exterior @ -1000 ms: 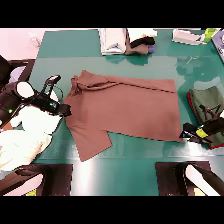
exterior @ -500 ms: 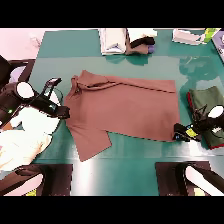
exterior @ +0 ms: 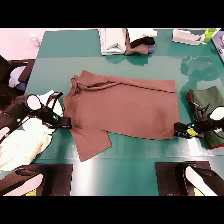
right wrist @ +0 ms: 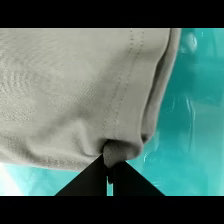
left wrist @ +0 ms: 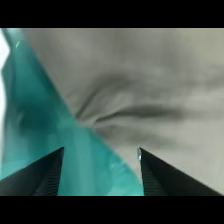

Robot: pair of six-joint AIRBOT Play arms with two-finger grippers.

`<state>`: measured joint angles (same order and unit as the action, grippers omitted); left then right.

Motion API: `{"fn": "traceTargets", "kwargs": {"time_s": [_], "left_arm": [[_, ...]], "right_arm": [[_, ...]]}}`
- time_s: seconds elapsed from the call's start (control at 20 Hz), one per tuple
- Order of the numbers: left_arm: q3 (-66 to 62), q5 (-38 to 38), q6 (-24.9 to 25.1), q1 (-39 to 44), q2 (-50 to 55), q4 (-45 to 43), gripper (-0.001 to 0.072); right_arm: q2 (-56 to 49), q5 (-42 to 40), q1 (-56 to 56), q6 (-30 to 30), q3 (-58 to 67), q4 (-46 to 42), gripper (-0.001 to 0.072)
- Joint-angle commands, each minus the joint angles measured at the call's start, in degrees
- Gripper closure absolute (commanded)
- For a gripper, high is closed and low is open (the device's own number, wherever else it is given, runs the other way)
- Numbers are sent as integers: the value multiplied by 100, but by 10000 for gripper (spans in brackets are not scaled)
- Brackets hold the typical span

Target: Fold the shirts.

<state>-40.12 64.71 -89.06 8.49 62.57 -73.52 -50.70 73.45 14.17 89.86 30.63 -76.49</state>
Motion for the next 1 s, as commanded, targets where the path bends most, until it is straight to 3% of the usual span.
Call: {"fn": "traceTargets", "kwargs": {"time_s": [0.0,0.25,0.3,0.35,0.4,0.45,0.7,0.95], "left_arm": [[411,-809,-92,-2,9,337,137],[424,-1176,-96,-2,9,417,139],[424,-1161,-94,-2,7,437,228],[422,-1152,-92,-2,7,448,364],[411,-1119,-87,-2,2,461,560],[393,-1099,-22,-2,-13,468,682],[-688,-511,254,-2,-413,385,682],[-3182,-503,254,-2,-1526,-487,682]], "right_arm": [[76,2,-11,4,4,2,695],[76,24,-15,7,7,46,695],[76,22,-15,7,7,46,696],[76,15,-15,7,7,44,695],[79,2,-15,7,11,44,695],[79,0,-15,7,17,44,695],[120,179,-15,2,940,46,696],[772,61,-11,2,3314,35,696]]}}
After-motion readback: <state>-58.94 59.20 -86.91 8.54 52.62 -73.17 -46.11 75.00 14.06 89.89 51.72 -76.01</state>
